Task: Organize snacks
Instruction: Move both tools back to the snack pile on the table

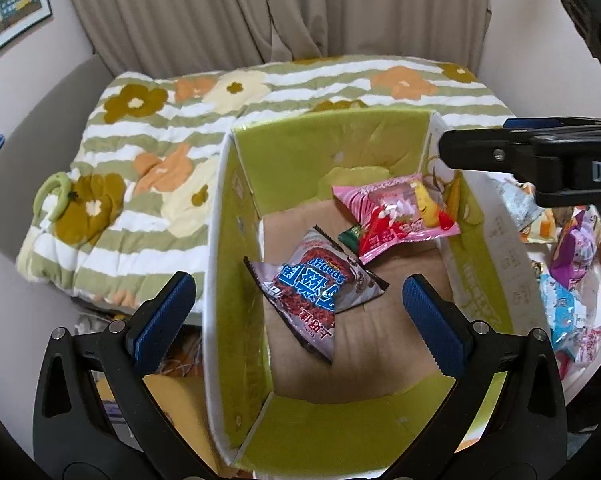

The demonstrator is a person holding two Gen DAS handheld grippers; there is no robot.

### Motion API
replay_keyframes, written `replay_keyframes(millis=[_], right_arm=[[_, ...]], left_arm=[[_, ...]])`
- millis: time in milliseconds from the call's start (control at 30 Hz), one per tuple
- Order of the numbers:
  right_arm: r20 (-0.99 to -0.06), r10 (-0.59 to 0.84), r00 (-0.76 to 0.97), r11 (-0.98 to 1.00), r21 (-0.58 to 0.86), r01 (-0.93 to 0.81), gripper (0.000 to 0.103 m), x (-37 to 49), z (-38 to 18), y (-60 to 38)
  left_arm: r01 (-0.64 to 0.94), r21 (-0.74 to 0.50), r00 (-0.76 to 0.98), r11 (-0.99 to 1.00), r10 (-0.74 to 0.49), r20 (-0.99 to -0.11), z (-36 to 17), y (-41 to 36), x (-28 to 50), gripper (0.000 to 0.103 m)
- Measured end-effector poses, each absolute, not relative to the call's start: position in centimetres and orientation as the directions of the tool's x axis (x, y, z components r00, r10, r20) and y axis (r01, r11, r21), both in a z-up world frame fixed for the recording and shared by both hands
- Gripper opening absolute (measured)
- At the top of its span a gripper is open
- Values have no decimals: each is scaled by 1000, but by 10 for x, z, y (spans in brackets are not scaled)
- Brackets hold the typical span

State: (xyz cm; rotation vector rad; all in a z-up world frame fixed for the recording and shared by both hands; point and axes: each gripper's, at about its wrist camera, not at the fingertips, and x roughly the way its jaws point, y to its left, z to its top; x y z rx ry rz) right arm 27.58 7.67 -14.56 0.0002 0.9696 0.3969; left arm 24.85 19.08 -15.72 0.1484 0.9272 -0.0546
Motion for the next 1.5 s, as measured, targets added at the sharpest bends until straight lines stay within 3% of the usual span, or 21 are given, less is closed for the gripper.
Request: replay_keyframes(millis=[433, 633, 1067, 1500], right_arm=[[-703, 276, 656, 958, 147, -246, 103, 181, -55, 7], [-705, 185, 685, 982, 100, -162, 103, 132, -49, -64], [-788, 172, 591, 983, 177, -51, 103, 49, -119, -220], [-829, 336, 448, 940, 321, -112, 103, 29, -241, -237]], left_arm=[[170, 82, 682, 982, -57, -729, -79, 150, 205, 103], [240, 24, 688, 970, -153, -709, -68, 94, 179, 103], [306, -51, 532, 951, -215, -819, -139, -68, 137, 103], [277, -107, 435, 955, -224, -872, -240, -94, 147, 103]])
